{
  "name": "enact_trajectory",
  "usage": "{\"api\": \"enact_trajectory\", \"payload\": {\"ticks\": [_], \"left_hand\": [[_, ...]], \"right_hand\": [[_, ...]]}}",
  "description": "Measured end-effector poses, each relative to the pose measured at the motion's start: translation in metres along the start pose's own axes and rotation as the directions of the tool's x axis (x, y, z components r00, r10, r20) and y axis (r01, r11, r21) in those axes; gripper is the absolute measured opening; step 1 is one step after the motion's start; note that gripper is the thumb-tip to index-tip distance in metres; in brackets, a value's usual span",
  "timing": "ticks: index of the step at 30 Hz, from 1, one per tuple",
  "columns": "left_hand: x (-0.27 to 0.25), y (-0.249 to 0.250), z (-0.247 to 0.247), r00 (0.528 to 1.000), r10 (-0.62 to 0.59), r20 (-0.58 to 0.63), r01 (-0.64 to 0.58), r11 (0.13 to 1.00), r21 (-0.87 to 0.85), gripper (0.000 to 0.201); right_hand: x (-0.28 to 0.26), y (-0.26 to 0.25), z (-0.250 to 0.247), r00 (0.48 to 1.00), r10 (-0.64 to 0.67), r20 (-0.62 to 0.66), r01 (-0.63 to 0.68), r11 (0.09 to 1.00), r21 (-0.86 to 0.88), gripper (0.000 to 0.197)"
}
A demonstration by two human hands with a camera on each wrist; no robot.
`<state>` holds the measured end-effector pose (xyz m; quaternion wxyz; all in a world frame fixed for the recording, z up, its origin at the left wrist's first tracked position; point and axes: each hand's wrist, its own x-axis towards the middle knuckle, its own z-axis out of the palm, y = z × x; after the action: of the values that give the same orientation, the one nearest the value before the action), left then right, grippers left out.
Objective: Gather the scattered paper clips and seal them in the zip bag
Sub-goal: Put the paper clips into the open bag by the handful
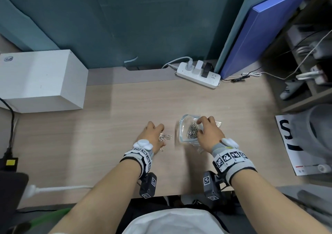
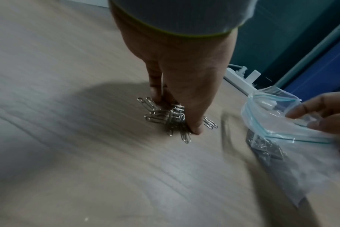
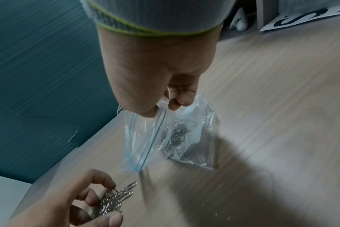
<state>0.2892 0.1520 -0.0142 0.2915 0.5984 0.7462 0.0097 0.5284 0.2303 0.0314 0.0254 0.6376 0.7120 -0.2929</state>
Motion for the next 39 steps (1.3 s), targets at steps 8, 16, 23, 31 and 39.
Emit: {"api": "enact_trajectory", "payload": {"ticks": [8, 16, 23, 31, 39], "left_hand": [[0.014, 0.001, 0.003, 0.999, 0.012, 0.047, -0.012, 1.0, -0.017, 0.022], [0.018, 0.005, -0.015, 0.999, 0.008, 0.038, -0.002, 0.989, -0.148, 0.017], [0.018, 0.069, -0.037, 0.994, 0.087, -0.059, -0.105, 0.831, -0.546, 0.012], [0.033, 0.045, -0.033, 0.976, 0.195, -0.098, -0.212, 0.954, -0.213, 0.022], [0.017, 0.002, -0.029, 0.86, 0.347, 0.374, -0.473, 0.817, 0.329, 0.104]], "right_hand": [[-0.003, 0.0, 0.003, 1.0, -0.001, -0.002, 0.001, 1.0, 0.017, 0.03], [-0.002, -0.002, 0.005, 1.0, -0.003, 0.002, 0.003, 0.999, 0.036, 0.03], [-0.002, -0.002, 0.006, 1.0, -0.011, 0.004, 0.01, 0.999, 0.048, 0.03], [-0.002, 0.0, 0.005, 1.0, -0.01, -0.01, 0.011, 0.999, 0.052, 0.03], [-0.001, 0.006, 0.005, 1.0, 0.002, -0.008, -0.002, 0.999, 0.046, 0.03]]}}
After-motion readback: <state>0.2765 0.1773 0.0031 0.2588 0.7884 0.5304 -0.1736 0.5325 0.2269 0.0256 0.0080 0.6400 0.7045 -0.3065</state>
